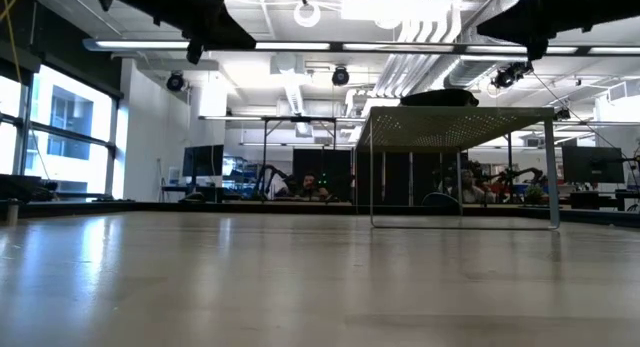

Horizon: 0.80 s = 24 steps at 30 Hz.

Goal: Pick & Place Mini shaped plates
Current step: Return to Home Position

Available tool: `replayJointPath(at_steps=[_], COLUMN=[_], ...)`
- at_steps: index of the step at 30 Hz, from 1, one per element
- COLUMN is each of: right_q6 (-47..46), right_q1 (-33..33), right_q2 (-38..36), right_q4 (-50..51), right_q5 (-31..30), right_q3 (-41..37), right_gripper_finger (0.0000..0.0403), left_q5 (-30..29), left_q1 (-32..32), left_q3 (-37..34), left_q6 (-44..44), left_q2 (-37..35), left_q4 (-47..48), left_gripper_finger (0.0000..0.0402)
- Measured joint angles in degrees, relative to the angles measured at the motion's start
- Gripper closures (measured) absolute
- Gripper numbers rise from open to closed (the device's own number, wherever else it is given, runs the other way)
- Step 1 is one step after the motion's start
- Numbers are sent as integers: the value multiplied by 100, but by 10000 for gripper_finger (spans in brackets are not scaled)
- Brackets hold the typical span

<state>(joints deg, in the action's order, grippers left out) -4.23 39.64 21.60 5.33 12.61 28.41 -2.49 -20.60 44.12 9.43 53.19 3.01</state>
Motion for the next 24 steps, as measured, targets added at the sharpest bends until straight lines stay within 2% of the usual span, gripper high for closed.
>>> replayJointPath(at_steps=[7, 12, 19, 24], right_q6=[-214, -332, -334, -241], right_q1=[-2, -86, -209, -206], right_q2=[-751, -1211, -2085, -2128], right_q4=[-869, -1020, -911, -516], right_q5=[-221, -502, -766, -989], right_q3=[-1011, -1566, -1929, -1976], right_gripper_finger=[395, 393, 391, 391], left_q5=[23, 169, 255, -73], left_q1=[-2, -2, 0, -2], left_q3=[0, -35, -1031, -1679], left_q6=[-191, -450, -358, -337], left_q2=[-19, -33, -252, -844], left_q4=[14, -295, -2029, -2214], left_gripper_finger=[401, 401, 401, 401])
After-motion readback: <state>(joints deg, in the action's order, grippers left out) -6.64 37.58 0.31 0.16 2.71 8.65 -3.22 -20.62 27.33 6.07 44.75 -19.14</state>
